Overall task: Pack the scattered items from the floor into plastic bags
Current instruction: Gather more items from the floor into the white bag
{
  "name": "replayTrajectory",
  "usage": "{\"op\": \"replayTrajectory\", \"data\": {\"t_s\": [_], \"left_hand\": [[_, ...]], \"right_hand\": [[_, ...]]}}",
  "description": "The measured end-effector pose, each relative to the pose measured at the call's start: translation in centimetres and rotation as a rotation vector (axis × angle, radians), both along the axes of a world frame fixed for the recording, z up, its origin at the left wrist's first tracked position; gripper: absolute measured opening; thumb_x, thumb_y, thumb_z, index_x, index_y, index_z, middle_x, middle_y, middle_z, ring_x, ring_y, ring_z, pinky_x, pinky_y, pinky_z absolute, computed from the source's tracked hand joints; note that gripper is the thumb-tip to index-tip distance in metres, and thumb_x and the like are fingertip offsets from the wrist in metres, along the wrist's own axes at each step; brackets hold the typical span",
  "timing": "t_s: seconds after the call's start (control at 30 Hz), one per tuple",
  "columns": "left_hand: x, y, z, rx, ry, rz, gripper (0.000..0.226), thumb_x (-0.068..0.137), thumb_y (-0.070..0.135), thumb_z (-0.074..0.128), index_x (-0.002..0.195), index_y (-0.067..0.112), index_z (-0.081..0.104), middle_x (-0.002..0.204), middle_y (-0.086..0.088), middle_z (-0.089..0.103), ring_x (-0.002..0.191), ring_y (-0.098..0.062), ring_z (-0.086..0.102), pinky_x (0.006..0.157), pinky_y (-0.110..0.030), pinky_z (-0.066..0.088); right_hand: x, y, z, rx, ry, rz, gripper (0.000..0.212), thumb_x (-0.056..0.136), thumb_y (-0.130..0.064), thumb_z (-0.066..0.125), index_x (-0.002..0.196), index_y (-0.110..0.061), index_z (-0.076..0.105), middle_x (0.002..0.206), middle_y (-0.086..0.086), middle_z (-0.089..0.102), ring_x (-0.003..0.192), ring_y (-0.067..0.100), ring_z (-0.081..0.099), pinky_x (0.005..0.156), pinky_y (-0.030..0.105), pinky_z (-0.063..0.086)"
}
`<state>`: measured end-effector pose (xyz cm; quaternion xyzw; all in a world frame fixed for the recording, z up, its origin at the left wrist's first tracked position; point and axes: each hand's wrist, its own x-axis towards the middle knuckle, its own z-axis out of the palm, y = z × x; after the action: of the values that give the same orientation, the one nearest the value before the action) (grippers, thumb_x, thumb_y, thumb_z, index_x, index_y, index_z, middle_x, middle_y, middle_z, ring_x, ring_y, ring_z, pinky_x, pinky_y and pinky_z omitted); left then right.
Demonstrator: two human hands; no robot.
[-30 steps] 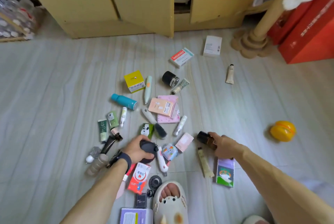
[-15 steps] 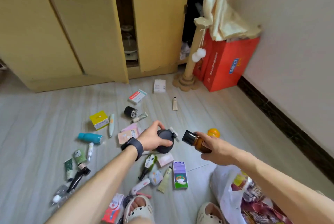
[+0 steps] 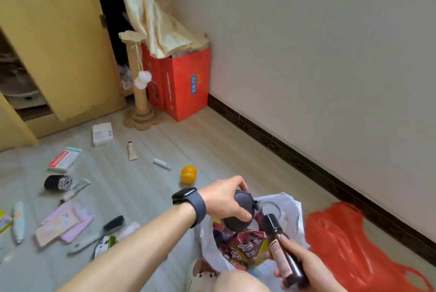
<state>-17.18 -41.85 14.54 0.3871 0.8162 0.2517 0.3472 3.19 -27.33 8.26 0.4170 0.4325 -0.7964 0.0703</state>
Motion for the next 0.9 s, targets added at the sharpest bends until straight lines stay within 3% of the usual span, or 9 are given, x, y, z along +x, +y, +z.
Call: {"op": "replayTrajectory", "data": {"t_s": [0.17, 0.3, 0.4, 0.5, 0.6, 0.73, 0.9], "left_hand": [[3.7, 5.7, -7.6, -0.260, 0.168, -0.239, 0.048, 0.080, 0.027, 0.071, 0.121, 0.018, 0.047, 0.120, -0.011, 0.060, 0.107, -0.032, 0.058, 0.081, -0.035, 0.048], [4.5, 6.0, -12.2, -0.419, 0.293, -0.273, 0.046, 0.087, 0.016, 0.060, 0.129, 0.012, 0.041, 0.127, -0.018, 0.054, 0.120, -0.038, 0.046, 0.093, -0.044, 0.044], [4.1, 5.5, -13.2, -0.368, 0.507, -0.326, 0.052, 0.084, 0.011, 0.062, 0.132, 0.011, 0.041, 0.132, -0.015, 0.047, 0.125, -0.034, 0.040, 0.101, -0.045, 0.038], [2.4, 5.3, -13.1, -0.290, 0.869, -0.496, 0.036, 0.095, 0.014, 0.048, 0.130, 0.008, 0.049, 0.141, -0.018, 0.042, 0.138, -0.036, 0.027, 0.117, -0.052, 0.014], [0.0, 4.4, -12.5, -0.531, 1.115, -0.603, 0.049, 0.100, 0.022, 0.042, 0.147, 0.011, 0.037, 0.162, -0.015, 0.009, 0.150, -0.031, -0.007, 0.113, -0.063, -0.014], [-2.8, 1.9, -10.9, -0.759, 1.100, -0.504, 0.066, 0.101, 0.025, 0.038, 0.156, 0.020, 0.002, 0.159, -0.010, -0.023, 0.146, -0.027, -0.023, 0.110, -0.063, -0.017], [-3.9, -0.3, -9.1, -0.719, 0.957, -0.270, 0.094, 0.089, 0.030, 0.057, 0.155, 0.025, -0.010, 0.158, -0.010, -0.029, 0.147, -0.031, -0.021, 0.113, -0.064, -0.011]], "right_hand": [[-0.4, 1.0, -3.4, -0.097, -0.159, -0.051, 0.048, 0.074, -0.027, 0.070, 0.104, 0.008, 0.060, 0.081, 0.027, 0.062, 0.051, 0.032, 0.058, 0.044, 0.033, 0.048], [-2.9, 2.1, -4.6, -0.046, -0.197, -0.024, 0.028, 0.088, -0.025, 0.066, 0.100, -0.001, 0.061, 0.076, 0.022, 0.062, 0.057, 0.031, 0.061, 0.052, 0.034, 0.051], [-5.5, 3.1, -5.8, 0.267, -0.193, 0.145, 0.018, 0.092, -0.026, 0.063, 0.108, -0.018, 0.064, 0.085, 0.010, 0.071, 0.071, 0.024, 0.066, 0.063, 0.037, 0.056], [-8.1, 4.3, -8.0, 0.758, -0.250, 0.423, 0.032, 0.090, -0.035, 0.058, 0.120, -0.026, 0.060, 0.101, -0.003, 0.073, 0.089, 0.015, 0.068, 0.078, 0.033, 0.056], [-9.1, 5.0, -10.4, 1.147, -0.329, 0.688, 0.051, 0.088, -0.036, 0.054, 0.138, -0.030, 0.045, 0.125, 0.005, 0.062, 0.109, 0.023, 0.061, 0.087, 0.030, 0.046], [-7.6, 5.2, -12.7, 1.341, -0.395, 0.835, 0.068, 0.086, -0.017, 0.043, 0.151, -0.036, 0.029, 0.140, 0.006, 0.047, 0.121, 0.031, 0.047, 0.095, 0.038, 0.049], [-5.8, 5.5, -12.5, 1.396, -0.320, 0.858, 0.068, 0.088, -0.012, 0.043, 0.152, -0.034, 0.031, 0.149, 0.000, 0.043, 0.128, 0.027, 0.043, 0.106, 0.037, 0.043]]}}
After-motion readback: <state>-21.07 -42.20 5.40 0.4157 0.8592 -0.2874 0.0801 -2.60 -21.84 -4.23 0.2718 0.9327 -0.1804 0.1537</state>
